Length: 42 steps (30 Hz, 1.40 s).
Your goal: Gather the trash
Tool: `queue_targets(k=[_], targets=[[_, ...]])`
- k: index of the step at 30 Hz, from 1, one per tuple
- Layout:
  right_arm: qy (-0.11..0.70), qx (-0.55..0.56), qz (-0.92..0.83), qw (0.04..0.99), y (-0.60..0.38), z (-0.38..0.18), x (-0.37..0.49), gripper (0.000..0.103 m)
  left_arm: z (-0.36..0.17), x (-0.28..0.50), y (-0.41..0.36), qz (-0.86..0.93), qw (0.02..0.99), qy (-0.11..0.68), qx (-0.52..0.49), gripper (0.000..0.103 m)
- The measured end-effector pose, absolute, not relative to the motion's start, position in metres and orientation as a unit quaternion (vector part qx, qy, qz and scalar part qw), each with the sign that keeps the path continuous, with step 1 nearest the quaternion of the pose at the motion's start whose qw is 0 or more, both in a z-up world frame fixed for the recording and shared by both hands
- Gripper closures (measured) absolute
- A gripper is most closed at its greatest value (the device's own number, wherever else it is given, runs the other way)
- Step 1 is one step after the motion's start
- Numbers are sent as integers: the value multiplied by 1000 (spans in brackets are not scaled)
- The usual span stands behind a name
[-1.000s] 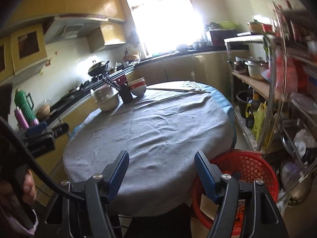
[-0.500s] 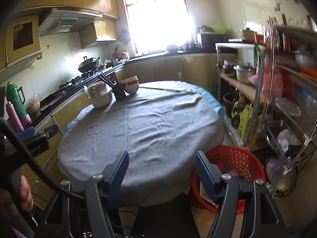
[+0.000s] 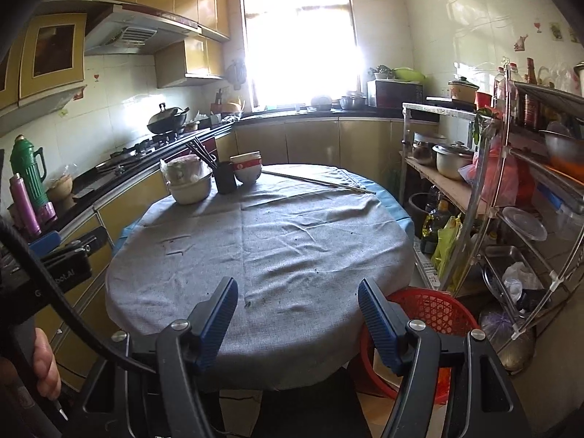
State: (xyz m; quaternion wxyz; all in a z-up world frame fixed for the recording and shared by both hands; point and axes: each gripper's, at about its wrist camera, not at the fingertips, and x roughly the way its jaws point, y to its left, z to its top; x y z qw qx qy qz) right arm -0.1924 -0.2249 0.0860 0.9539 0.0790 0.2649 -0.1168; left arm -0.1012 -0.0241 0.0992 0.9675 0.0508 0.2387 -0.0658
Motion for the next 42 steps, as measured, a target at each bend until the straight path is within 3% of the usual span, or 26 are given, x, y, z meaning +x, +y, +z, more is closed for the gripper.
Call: queue_targets(k=[29, 42], targets=[[282, 98, -104, 949, -233, 70, -180, 31, 87, -94, -26, -58, 962, 260, 60, 15], [323, 122, -92, 934, -273, 21, -84, 31, 22, -15, -5, -58, 928, 369, 6, 15]])
